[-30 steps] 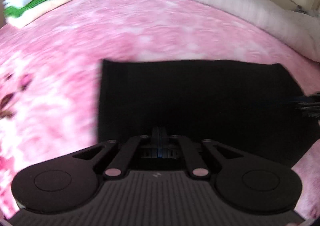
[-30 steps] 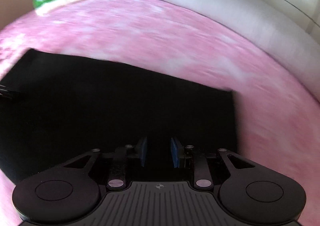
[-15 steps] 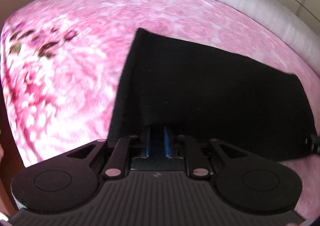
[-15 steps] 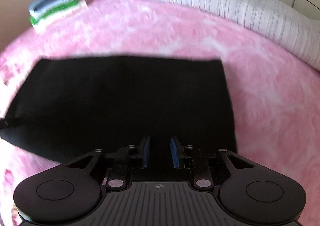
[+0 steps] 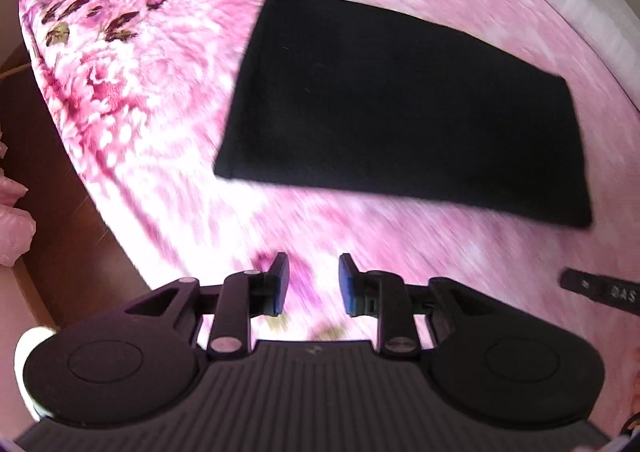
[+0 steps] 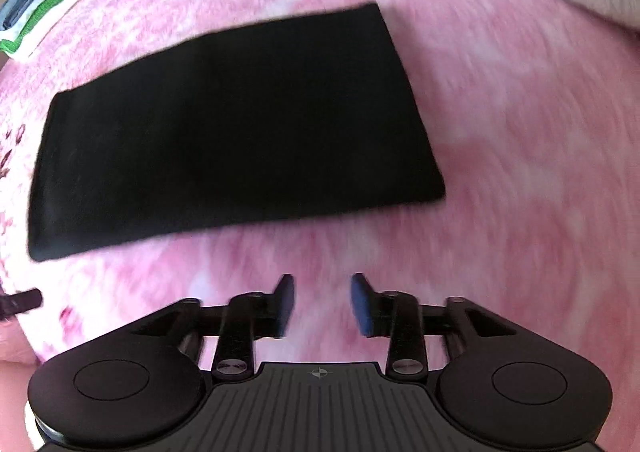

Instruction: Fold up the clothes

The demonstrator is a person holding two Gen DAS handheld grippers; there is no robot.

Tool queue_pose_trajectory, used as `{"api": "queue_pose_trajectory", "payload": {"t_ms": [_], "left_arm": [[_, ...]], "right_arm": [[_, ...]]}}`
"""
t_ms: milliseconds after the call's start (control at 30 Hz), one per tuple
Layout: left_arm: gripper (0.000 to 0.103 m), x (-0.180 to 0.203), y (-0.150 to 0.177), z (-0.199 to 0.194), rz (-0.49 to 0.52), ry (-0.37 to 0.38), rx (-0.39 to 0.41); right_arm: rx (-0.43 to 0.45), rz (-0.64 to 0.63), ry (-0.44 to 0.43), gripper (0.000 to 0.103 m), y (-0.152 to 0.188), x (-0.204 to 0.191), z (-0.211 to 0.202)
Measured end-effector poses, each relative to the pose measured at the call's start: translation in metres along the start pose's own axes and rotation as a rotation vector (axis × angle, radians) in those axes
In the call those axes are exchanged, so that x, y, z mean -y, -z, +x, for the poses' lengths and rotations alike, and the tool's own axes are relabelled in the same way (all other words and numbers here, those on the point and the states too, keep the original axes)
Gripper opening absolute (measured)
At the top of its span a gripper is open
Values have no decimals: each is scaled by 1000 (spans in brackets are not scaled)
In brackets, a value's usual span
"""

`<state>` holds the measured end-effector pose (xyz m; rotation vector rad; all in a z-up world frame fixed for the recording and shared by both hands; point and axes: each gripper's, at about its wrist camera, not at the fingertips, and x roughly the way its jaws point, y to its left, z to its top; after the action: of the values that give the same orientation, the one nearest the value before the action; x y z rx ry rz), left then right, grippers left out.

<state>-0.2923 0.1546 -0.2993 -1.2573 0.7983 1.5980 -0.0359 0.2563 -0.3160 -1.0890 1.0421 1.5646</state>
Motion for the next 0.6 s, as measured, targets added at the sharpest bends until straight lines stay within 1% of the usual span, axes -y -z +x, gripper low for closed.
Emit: {"api": "queue_pose_trajectory", "payload": {"t_ms": [33, 133, 200, 333, 467, 600], "left_arm": [[27, 6, 4, -9, 16, 1, -1], [28, 22, 5, -35, 67, -7, 19], [29, 31, 3, -52, 94, -12, 43], [35, 40, -3, -90, 125, -22, 124], [35, 43, -3, -120, 143, -25, 176], [36, 45, 8, -143, 148, -20, 207]], "right_arm": [[-3, -2, -1, 56, 4, -1, -10], [8, -32, 4, 63, 9, -9, -39], [31, -49, 0, 64, 8, -14, -58], [84, -68, -4, 65, 7, -23, -93], [110, -73, -13, 66, 11, -31, -120], [121, -91, -29, 66, 21, -39, -142]]}}
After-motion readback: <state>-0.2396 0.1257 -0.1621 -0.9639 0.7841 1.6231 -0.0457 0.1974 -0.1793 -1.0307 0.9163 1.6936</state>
